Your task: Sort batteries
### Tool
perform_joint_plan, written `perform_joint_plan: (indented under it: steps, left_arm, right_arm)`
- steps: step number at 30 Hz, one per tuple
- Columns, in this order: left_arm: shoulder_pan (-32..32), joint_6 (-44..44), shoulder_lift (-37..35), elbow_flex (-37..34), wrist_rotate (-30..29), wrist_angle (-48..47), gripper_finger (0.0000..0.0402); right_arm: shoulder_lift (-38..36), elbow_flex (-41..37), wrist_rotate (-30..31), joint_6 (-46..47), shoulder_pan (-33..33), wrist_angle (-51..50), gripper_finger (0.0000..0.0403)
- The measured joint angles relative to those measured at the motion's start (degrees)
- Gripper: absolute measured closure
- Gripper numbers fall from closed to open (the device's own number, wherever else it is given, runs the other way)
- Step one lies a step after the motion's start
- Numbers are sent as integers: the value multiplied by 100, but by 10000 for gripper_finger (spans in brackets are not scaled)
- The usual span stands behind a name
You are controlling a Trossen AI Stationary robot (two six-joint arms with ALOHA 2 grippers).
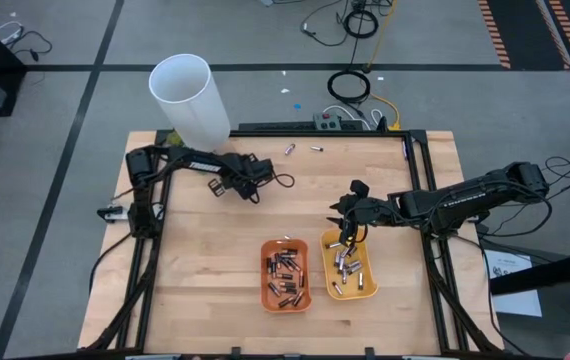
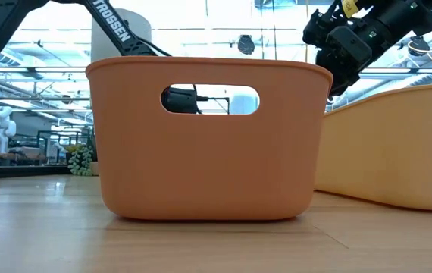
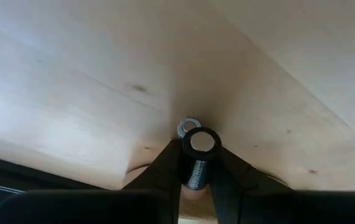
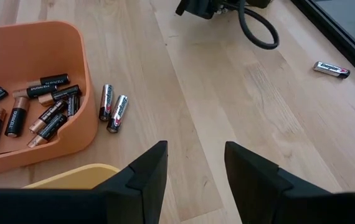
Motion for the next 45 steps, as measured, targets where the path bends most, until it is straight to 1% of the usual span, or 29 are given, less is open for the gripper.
perform_joint_plan:
  steps: [3,11,19,22,24,30,36,39,41,45]
  left_arm:
    - [-16,-233,17,175,102,-56,340]
    - [-34,-932,8,654,1055,-246,340]
    - [-84,-1260,-7,1167,1371,-697,340]
    - [-143,-1518,-59,1395,1650,-927,340]
    - [-208,-1838,-124,1541,1970,-1051,340]
    - [-631,-2722,-407,1898,3245,-1174,340]
    - [-1226,-3892,-858,1967,4768,-718,340]
    - [-1590,-4394,-974,1967,5362,-334,340]
    - [-1873,-4611,-982,1963,5530,-55,340]
    - [-2475,-4728,-982,1754,5491,546,340]
  right_arm:
    - [0,0,0,11,1,-1,252]
    - [0,0,0,12,0,-1,252]
    - [0,0,0,11,1,-1,252]
    - [0,0,0,11,0,0,252]
    - [0,0,0,11,1,-4,252]
    - [0,0,0,11,1,-10,252]
    - [2,0,0,68,1,-72,252]
    - [2,0,0,74,1,-59,252]
    - [2,0,0,76,0,-44,252]
    - [2,0,0,76,0,-51,252]
